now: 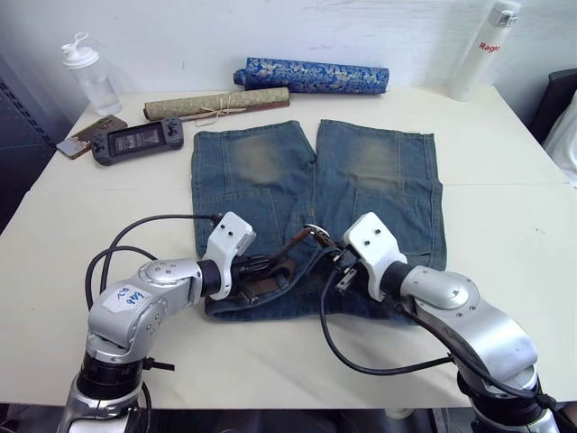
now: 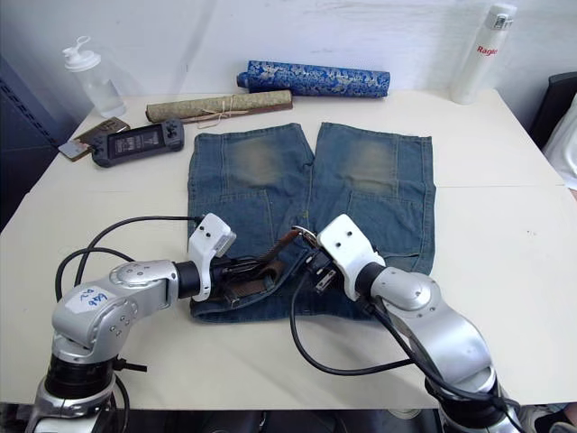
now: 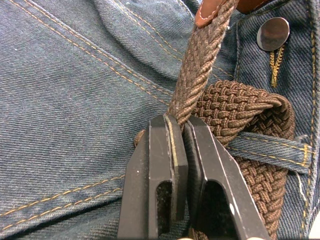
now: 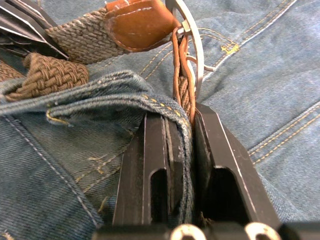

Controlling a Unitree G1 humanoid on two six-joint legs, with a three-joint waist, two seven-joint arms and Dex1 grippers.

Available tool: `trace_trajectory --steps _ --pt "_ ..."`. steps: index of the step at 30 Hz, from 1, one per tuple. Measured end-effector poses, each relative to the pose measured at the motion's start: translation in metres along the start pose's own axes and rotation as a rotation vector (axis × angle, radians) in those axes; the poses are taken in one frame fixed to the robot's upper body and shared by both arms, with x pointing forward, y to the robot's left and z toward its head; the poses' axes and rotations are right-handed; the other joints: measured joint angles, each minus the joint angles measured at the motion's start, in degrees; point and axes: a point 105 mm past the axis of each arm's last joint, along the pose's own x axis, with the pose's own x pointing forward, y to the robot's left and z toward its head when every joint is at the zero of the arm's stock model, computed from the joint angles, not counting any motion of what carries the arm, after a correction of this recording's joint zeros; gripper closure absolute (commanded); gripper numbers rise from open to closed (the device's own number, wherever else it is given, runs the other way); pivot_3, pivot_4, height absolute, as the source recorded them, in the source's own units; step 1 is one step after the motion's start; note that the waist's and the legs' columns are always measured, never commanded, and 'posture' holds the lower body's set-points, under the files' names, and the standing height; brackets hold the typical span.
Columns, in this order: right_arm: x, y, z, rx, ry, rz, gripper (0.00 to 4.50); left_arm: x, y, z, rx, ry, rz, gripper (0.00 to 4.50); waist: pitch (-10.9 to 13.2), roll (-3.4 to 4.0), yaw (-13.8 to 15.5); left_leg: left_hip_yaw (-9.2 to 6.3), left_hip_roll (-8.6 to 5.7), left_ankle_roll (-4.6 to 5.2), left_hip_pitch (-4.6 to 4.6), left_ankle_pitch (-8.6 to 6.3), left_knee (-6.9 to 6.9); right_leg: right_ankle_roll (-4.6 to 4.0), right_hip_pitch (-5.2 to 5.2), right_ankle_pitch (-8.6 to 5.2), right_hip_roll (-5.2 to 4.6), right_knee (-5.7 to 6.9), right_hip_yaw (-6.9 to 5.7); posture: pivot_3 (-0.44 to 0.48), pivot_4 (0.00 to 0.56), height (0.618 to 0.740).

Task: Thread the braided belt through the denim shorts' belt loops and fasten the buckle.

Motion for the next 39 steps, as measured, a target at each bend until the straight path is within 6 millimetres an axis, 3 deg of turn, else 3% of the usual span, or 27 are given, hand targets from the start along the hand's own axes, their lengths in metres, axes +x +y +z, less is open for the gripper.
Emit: trace_trajectory --steps 18,25,33,34,36,39 --pt "0.005 0.005 0.001 -0.234 0.008 -0.039 4.48 0.015 -0.009 0.010 -0.160 0.022 0.017 4.50 0.00 0.00 0.05 0.04 -0.08 0.03 0.10 0.04 0.00 0.03 0.44 0.02 0.01 -0.26 -0.15 0.000 0.150 0.637" --pt "0.006 0.008 -0.008 -0.364 0.046 -0.010 4.48 0.032 -0.021 0.021 -0.077 -0.013 -0.019 4.50 0.00 0.00 0.14 0.08 -0.12 0.02 0.08 0.04 0.01 0.03 0.56 0.02 0.00 -0.46 -0.23 0.000 0.150 0.637" --pt "0.006 0.009 -0.011 -0.354 0.050 0.030 4.48 0.041 -0.025 0.028 -0.015 -0.123 -0.033 4.50 0.00 0.00 0.07 0.10 -0.09 0.03 0.08 0.04 0.00 0.02 0.55 0.02 0.01 -0.47 -0.23 0.000 0.150 0.637" --pt "0.006 0.008 -0.011 -0.341 0.049 0.027 3.68 0.042 -0.025 0.028 -0.016 -0.127 -0.033 4.50 0.00 0.00 0.10 0.09 -0.10 0.03 0.08 0.04 0.00 0.02 0.55 0.02 0.01 -0.47 -0.23 0.000 0.150 0.637" --pt "0.004 0.006 -0.012 -0.316 0.056 0.028 3.09 0.043 -0.025 0.029 -0.012 -0.137 -0.033 4.50 0.00 0.00 0.12 0.09 -0.11 0.04 0.07 0.04 0.00 0.02 0.56 0.02 0.00 -0.48 -0.22 0.000 0.150 0.637" --pt "-0.004 -0.001 -0.015 -0.217 0.070 0.023 1.65 0.044 -0.026 0.030 -0.006 -0.149 -0.036 4.50 0.00 0.00 0.15 0.08 -0.11 0.04 0.07 0.04 0.00 0.02 0.56 0.02 0.01 -0.49 -0.23 0.000 0.150 0.637"
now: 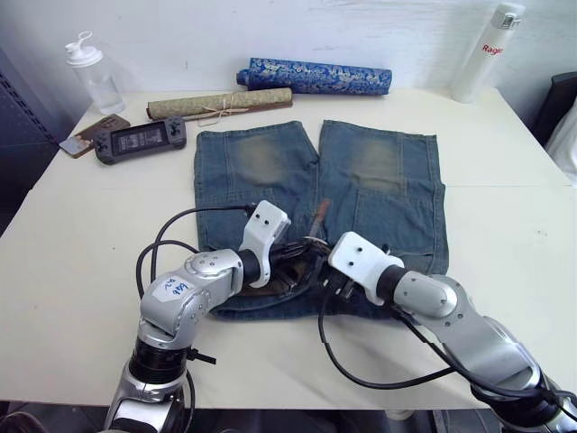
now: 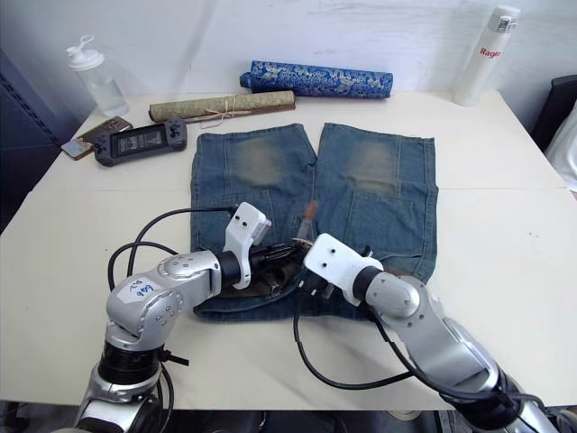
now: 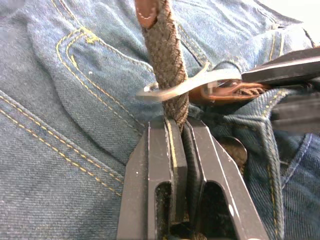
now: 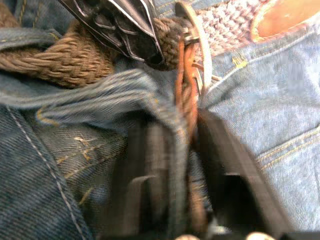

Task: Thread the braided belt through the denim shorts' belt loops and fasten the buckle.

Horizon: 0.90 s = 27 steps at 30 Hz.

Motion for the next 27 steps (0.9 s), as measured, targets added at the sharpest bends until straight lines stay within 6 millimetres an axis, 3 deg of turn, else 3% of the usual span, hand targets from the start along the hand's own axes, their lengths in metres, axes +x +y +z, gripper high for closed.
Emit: trace_trajectory --steps 4,8,13,16,20,22,27 --pt "-0.018 -0.013 0.006 0.096 -0.018 0.049 0.02 0.001 -0.001 0.001 0.007 -0.010 -0.003 4.50 0.03 0.03 0.00 0.00 -0.01 0.02 -0.02 0.00 0.00 0.00 -0.01 0.00 0.00 -0.01 0.00 0.000 0.150 0.637" --pt "-0.042 -0.032 0.035 0.103 -0.107 0.126 0.02 0.001 -0.002 0.002 0.012 -0.015 -0.011 4.50 0.06 0.07 -0.06 0.00 0.02 0.03 -0.01 0.00 -0.03 0.00 0.00 0.01 0.00 -0.03 -0.06 0.000 0.150 0.637" --pt "-0.060 -0.052 0.084 -0.054 -0.254 0.160 0.02 0.002 -0.004 0.002 0.019 -0.015 -0.027 4.50 0.10 0.09 -0.02 -0.01 0.02 0.03 -0.01 0.00 -0.08 0.00 0.04 0.01 -0.02 -0.18 -0.13 0.000 0.150 0.637" --pt "-0.047 -0.060 0.075 -0.299 -0.182 0.127 0.02 0.004 -0.006 0.001 0.031 -0.014 -0.034 4.50 0.11 0.07 0.08 -0.01 0.01 0.04 -0.02 0.00 -0.13 0.41 0.17 0.26 -0.05 -0.52 -0.26 0.000 0.150 0.637" --pt "-0.014 -0.069 0.051 -0.599 -0.126 0.106 0.02 0.004 -0.004 0.002 0.076 -0.023 -0.022 4.50 0.13 0.04 -0.29 0.23 0.00 -0.23 -0.06 0.16 -0.12 0.59 0.11 0.38 -0.09 -0.66 -0.09 0.000 0.150 0.637" --pt "-0.005 -0.072 0.042 -0.683 -0.112 0.109 0.02 0.005 -0.005 0.003 0.096 -0.026 -0.023 4.50 0.16 0.06 -0.21 0.24 0.01 -0.24 -0.13 0.19 -0.12 0.59 0.04 0.38 -0.09 -0.65 -0.07 0.000 0.150 0.637" --pt "0.005 -0.074 0.045 -0.814 -0.153 0.116 0.02 0.005 -0.004 0.002 0.159 -0.022 -0.010 4.50 0.18 0.07 -0.16 0.20 0.01 -0.26 -0.17 0.21 -0.11 0.58 0.00 0.37 -0.07 -0.62 -0.06 0.000 0.150 0.637"
